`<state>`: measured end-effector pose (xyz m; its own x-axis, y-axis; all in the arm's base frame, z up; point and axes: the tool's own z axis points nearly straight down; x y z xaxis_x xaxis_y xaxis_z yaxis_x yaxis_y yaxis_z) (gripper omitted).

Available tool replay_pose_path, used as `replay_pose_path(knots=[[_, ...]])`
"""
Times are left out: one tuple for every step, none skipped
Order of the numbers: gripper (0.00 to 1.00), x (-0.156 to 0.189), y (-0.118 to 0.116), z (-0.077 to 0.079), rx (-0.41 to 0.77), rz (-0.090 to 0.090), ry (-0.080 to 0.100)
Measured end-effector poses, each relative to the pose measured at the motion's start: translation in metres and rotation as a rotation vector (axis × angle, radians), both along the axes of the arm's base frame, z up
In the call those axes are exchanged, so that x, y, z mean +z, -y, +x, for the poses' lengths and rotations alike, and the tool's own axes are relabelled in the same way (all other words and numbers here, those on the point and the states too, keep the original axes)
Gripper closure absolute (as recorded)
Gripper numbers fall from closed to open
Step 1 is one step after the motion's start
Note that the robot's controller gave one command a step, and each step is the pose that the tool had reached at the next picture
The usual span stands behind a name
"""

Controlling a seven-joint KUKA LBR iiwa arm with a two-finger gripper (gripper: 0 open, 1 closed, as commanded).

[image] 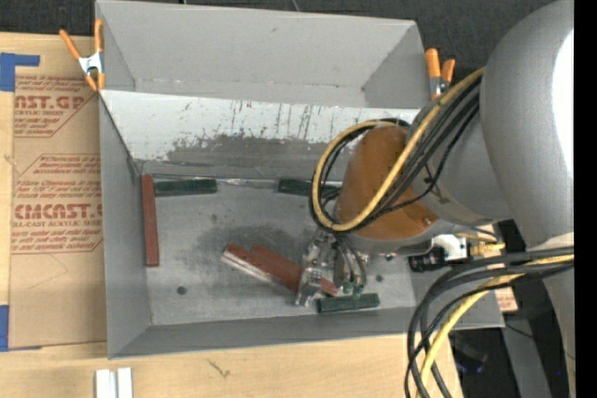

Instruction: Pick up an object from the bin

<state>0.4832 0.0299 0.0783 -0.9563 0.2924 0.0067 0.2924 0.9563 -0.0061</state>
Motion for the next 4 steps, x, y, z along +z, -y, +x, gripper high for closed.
replay_pose_path(knots=[[1.00,0.000,0.000,0.000,0.000,0.000,0.000],[1.00,0.001,0.001,0.000,0.000,0.000,-0.001],[1.00,0.014,0.001,0.000,-0.003,0.000,0.009],[1.00,0.037,-0.001,-0.001,0.000,0.003,0.007]])
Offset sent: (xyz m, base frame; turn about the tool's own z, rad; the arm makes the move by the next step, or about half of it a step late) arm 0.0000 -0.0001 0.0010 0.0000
